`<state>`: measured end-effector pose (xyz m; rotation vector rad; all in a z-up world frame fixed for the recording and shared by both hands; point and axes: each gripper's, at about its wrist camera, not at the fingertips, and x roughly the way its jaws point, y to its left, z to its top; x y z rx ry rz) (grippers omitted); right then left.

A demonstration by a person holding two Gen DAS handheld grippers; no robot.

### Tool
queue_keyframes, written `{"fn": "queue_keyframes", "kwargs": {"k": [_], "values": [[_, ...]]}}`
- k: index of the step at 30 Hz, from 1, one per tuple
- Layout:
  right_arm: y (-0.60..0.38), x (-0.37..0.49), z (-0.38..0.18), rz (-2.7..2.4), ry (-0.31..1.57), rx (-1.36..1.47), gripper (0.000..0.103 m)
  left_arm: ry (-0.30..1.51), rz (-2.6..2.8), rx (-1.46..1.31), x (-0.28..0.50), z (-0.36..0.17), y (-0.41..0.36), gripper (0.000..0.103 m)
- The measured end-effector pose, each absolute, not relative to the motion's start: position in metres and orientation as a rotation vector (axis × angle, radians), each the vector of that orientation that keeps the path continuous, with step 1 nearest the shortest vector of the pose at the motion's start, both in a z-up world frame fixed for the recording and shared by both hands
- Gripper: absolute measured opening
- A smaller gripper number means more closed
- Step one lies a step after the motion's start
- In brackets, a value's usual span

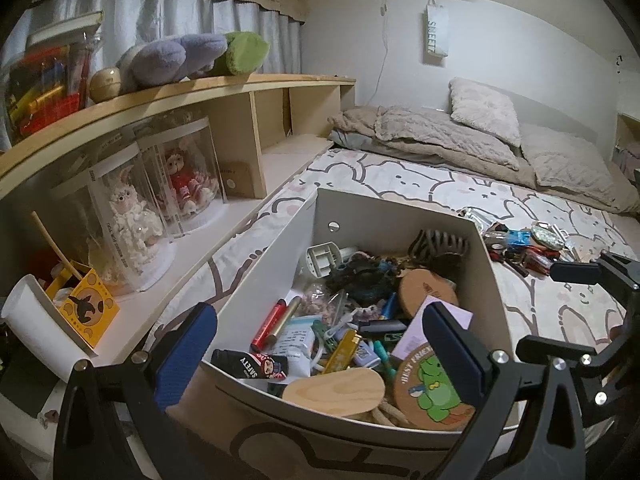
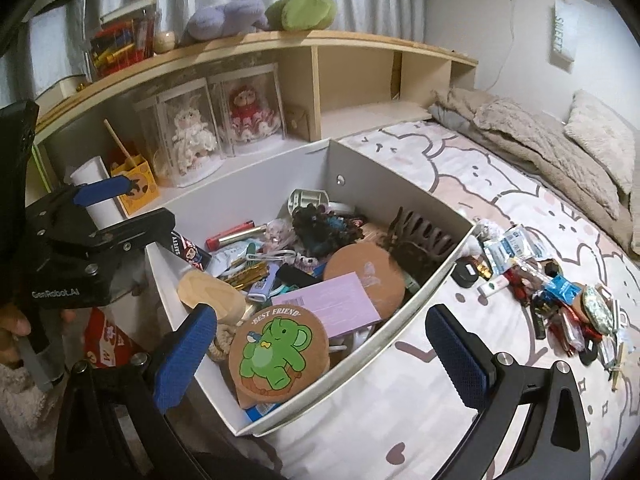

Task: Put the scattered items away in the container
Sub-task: 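Raise both tools out of the box and move them back over the pile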

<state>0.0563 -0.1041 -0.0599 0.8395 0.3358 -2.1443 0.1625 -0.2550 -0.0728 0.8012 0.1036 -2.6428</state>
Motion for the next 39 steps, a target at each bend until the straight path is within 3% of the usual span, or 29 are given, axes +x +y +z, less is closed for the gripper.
{"fn": "queue_keyframes", "kwargs": {"k": [39], "values": [[0.044, 0.054, -0.010, -2.451, 0.136, 0.645, 0.103, 0.019, -2.840, 0.690, 0.146, -0.019, -0.127, 0.103]]}}
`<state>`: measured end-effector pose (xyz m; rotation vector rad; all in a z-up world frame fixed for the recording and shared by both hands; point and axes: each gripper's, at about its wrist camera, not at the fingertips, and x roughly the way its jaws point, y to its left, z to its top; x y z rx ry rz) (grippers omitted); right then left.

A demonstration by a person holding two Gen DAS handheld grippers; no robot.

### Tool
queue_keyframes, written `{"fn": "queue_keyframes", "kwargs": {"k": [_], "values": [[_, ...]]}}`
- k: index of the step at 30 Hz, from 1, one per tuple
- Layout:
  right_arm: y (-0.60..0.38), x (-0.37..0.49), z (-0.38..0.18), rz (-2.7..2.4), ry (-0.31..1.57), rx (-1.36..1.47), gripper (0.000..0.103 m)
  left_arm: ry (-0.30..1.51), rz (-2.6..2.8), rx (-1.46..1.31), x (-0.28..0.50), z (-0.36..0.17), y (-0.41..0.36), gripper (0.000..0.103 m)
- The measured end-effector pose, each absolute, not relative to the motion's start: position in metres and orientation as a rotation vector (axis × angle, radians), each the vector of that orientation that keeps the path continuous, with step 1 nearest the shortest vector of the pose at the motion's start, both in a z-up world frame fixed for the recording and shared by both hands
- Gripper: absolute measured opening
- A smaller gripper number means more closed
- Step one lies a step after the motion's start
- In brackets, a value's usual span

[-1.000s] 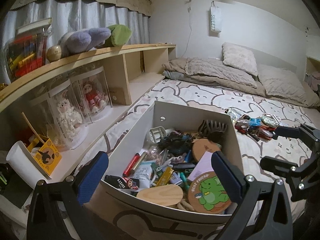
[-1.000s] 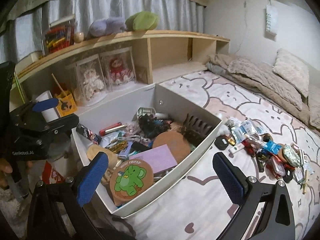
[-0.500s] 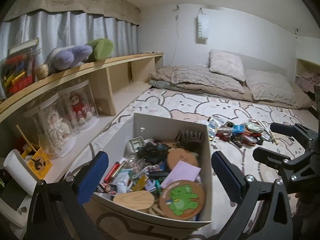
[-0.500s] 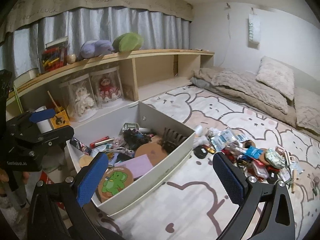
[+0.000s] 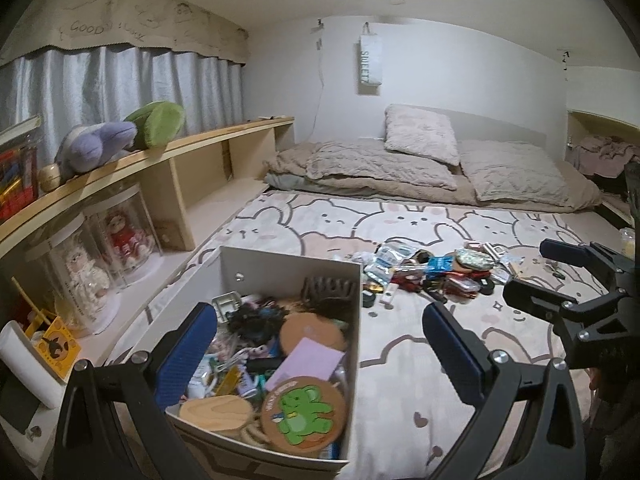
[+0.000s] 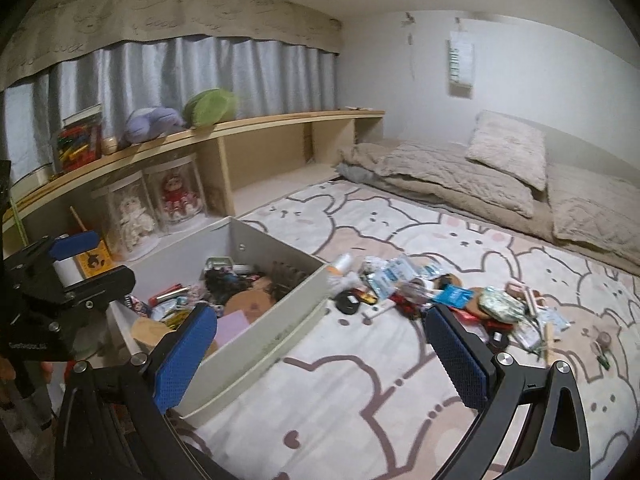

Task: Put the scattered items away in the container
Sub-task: 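Raise both tools out of the box and move them back over the pile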

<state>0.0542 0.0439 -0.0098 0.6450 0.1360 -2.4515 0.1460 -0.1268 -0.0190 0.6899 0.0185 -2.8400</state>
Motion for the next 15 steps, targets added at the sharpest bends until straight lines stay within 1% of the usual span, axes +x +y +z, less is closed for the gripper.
{"fn": "queue_keyframes", "kwargs": {"k": [15], "values": [[0.100, 0.047, -0.011, -2.551, 0.102, 0.668, 0.103, 0.006, -2.925, 0.694, 0.118, -0.016, -0.082, 0.103]]}}
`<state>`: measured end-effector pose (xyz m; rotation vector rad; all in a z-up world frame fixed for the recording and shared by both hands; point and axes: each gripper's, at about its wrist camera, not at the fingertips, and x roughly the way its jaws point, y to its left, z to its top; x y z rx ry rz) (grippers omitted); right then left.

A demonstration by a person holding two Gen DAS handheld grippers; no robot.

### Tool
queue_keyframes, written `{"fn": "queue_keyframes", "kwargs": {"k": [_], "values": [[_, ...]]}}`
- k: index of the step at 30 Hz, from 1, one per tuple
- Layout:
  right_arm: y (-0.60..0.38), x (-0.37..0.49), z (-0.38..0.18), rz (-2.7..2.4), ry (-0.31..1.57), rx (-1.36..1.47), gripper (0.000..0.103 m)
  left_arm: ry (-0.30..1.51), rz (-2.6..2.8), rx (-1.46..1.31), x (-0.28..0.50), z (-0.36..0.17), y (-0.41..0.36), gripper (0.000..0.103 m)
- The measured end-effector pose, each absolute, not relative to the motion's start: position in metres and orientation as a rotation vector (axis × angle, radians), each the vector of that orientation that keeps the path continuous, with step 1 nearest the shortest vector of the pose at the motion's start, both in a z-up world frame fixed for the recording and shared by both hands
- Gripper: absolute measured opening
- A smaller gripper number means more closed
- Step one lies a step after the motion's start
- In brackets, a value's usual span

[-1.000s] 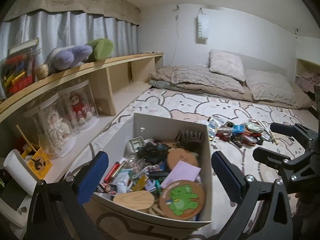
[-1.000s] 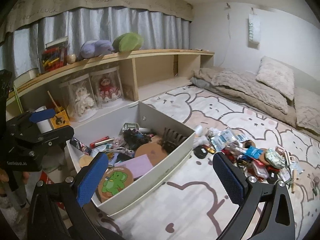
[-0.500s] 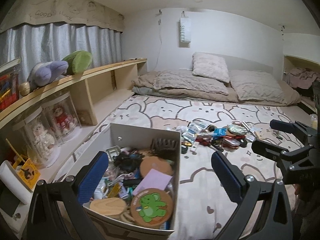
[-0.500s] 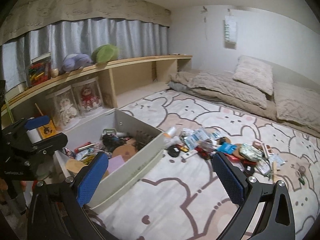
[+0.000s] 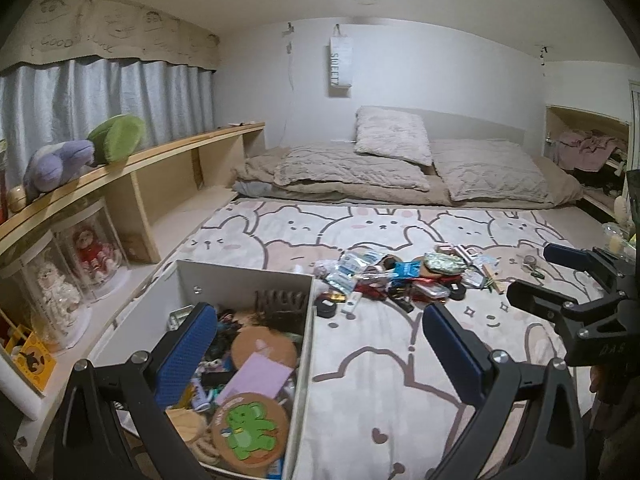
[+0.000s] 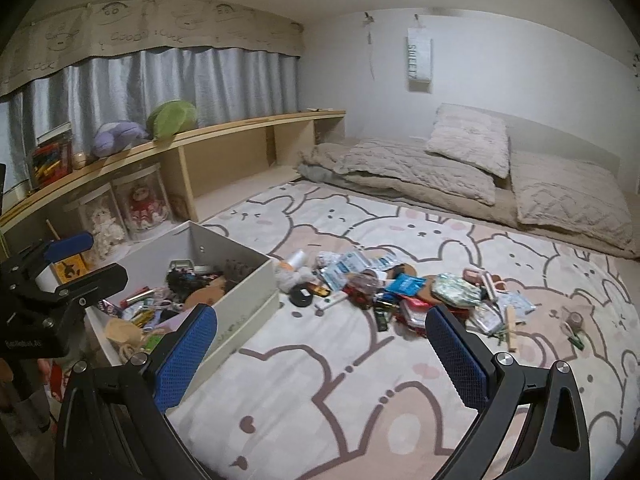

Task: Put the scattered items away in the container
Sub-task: 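Raise both tools out of the box and move them back over the pile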

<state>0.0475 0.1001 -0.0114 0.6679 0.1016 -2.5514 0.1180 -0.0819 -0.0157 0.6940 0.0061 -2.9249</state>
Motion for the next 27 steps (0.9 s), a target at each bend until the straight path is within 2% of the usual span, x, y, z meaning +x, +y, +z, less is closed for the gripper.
{"fn": "queue_keyframes", "kwargs": {"k": [27], "values": [[0.181, 0.025, -0.019, -2.768, 0.103, 0.698, 0.103, 0.047, -3.032, 0.729, 0.065, -0.023, -0.029, 0.103]]}}
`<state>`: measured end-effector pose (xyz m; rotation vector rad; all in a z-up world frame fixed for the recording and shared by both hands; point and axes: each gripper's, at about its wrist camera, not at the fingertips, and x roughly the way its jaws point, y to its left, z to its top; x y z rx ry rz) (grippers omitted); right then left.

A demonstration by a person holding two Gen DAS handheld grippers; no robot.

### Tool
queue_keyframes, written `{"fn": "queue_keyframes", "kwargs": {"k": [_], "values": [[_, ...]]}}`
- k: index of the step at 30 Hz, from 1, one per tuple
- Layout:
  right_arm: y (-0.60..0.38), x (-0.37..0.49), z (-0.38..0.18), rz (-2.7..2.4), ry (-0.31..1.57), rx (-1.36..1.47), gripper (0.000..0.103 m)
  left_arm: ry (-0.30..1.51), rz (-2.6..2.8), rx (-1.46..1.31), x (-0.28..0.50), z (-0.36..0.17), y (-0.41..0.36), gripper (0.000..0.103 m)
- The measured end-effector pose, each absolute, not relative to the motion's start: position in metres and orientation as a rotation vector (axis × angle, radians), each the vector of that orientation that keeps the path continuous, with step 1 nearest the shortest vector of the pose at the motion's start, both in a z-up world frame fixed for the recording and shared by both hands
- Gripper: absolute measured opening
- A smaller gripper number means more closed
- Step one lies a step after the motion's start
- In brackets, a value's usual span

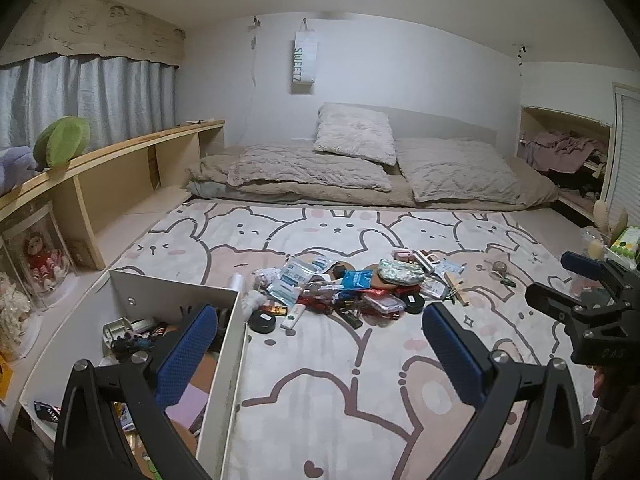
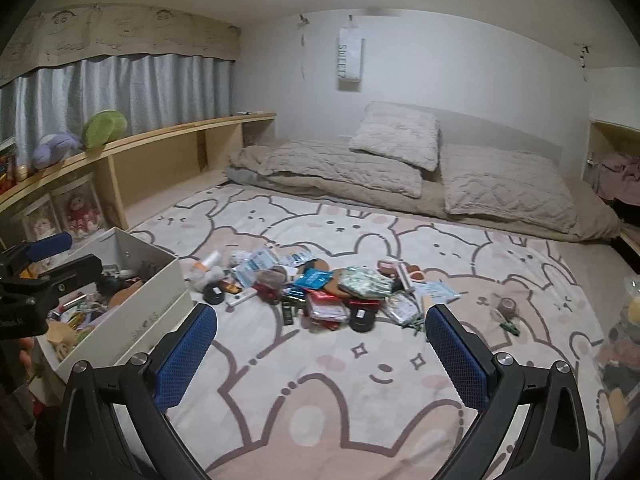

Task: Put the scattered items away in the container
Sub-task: 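Raise both tools out of the box and move them back over the pile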

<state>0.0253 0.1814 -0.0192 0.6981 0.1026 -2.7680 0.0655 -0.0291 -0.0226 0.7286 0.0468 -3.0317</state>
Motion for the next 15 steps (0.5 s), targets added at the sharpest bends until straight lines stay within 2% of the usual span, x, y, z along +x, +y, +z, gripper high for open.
{"fn": "queue_keyframes", "kwargs": {"k": [15], "values": [[0.206, 0.013, -0.023, -2.826, 0.078, 0.716, 0.103, 0.051, -3.061, 0.732, 0.045, -0.027, -0.019, 0.103]]}}
